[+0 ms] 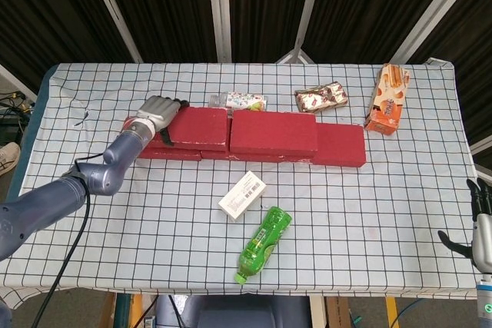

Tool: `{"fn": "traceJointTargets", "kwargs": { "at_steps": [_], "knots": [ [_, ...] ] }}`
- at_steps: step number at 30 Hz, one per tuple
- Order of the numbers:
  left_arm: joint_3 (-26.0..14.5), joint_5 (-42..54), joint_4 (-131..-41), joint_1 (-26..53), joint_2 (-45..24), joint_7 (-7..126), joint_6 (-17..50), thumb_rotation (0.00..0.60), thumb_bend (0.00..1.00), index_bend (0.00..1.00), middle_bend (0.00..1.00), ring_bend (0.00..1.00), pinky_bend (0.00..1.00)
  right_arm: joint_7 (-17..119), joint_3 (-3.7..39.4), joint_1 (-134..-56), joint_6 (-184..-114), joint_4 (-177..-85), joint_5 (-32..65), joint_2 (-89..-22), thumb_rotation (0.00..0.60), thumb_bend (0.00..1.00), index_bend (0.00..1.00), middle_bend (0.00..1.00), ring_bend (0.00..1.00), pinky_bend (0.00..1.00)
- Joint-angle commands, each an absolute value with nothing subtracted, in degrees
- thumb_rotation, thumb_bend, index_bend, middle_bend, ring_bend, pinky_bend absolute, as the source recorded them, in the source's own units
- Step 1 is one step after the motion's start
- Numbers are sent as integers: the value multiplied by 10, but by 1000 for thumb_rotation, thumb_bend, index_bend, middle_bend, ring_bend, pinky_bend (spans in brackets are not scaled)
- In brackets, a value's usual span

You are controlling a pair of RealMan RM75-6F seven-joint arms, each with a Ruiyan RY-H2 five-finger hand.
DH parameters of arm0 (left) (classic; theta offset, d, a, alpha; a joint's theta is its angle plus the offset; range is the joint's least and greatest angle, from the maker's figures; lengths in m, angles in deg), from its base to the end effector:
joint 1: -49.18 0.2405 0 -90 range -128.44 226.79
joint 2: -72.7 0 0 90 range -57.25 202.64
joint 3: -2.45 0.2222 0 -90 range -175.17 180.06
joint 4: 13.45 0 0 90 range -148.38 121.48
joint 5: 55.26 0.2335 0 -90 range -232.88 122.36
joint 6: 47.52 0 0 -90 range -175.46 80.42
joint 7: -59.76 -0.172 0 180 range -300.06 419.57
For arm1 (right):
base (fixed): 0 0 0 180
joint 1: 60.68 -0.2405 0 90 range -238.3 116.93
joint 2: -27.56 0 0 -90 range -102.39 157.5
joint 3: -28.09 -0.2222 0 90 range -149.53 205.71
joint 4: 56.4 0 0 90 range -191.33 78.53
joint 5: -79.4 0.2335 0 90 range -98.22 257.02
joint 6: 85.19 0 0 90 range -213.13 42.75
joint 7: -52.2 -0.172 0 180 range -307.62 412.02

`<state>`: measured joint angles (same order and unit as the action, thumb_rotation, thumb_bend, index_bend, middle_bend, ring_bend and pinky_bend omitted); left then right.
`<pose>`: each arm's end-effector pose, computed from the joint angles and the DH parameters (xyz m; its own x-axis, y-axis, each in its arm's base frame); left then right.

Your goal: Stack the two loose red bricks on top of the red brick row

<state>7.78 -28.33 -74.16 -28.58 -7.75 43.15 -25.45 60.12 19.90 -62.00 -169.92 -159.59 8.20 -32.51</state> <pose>-0.1083 0.4990 0.0061 0.6335 0.4451 0.6329 0.7704 -0.2868 -0.5694 -0.2998 -0.2038 0.1508 0.3848 0.0198 0.9228 -0.8902 0.2721 0.3654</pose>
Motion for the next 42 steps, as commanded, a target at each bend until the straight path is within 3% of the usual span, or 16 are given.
{"fn": "traceJointTargets", "kwargs": {
  "at_steps": [1,42],
  "knots": [
    [85,-297,-745,-292,-80,431,-250,600,215,256,239,184,248,597,200,-621,-1696,-1596,82,-324,600,212,0,0,0,0],
    [146,-408,-766,-348,-95,379,-216,600,214,246,224,185,244,589,199,-621,-1689,-1600,95,-319,600,211,0,0,0,0]
  ]
}}
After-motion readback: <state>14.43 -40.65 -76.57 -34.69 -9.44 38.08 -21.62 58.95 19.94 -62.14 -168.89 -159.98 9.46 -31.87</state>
